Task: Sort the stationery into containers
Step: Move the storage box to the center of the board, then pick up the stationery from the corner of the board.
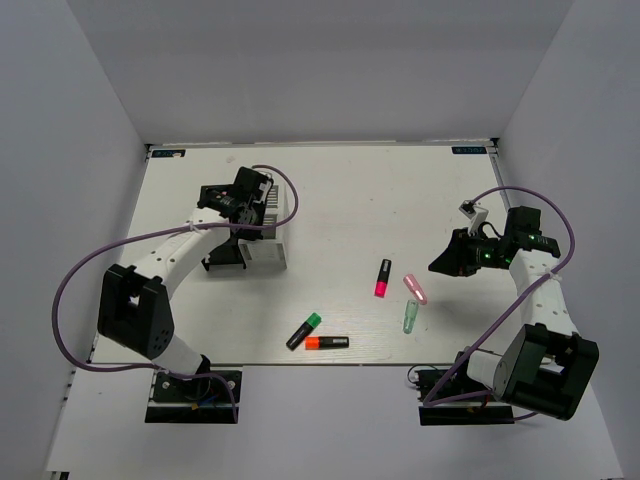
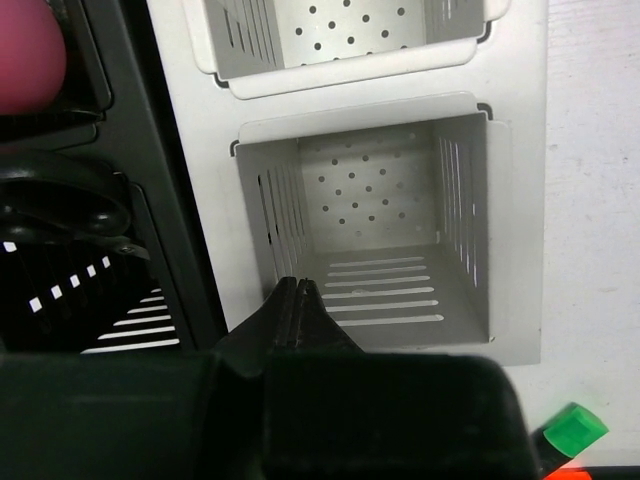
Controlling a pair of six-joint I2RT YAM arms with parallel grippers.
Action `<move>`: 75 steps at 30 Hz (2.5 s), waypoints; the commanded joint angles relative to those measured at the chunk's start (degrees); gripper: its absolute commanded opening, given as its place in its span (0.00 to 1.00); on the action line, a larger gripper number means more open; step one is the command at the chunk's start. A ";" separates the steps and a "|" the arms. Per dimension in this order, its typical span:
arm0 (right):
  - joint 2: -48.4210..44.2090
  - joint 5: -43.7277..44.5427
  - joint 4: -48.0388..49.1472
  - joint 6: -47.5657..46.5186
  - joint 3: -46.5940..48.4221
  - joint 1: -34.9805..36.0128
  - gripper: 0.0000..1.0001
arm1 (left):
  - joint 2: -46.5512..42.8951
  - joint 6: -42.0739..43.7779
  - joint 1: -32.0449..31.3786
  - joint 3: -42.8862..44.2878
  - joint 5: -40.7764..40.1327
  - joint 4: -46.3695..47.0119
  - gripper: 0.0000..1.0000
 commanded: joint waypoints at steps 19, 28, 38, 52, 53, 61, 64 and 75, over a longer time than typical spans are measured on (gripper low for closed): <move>-0.68 -1.49 -0.81 -1.17 -0.30 -0.33 0.30 | -4.25 0.21 -1.37 7.28 7.46 2.41 0.57; -0.51 -1.05 -0.89 -1.44 -0.12 -0.33 0.70 | -10.54 -4.01 -2.69 11.33 12.31 4.95 0.06; 11.96 7.37 0.35 2.86 10.67 6.59 0.00 | -30.59 -5.77 -7.06 -9.84 15.39 -7.32 0.77; 28.85 34.01 5.95 17.11 20.62 29.63 0.58 | -40.57 -11.83 -19.01 -29.71 12.06 -6.21 0.49; 28.76 34.54 6.83 17.54 19.66 30.86 0.58 | -39.67 -12.18 -21.73 -29.80 11.52 -4.98 0.51; 26.04 36.14 8.16 19.66 16.40 33.69 0.59 | -19.65 -11.22 -36.25 -24.98 2.64 8.09 0.64; 24.20 34.82 8.33 19.48 14.04 33.69 0.59 | -14.46 -9.55 -36.88 -24.18 2.20 12.07 0.64; 19.97 32.53 8.68 19.31 11.83 33.24 0.59 | -6.54 -8.41 -36.79 -23.04 6.42 20.69 0.64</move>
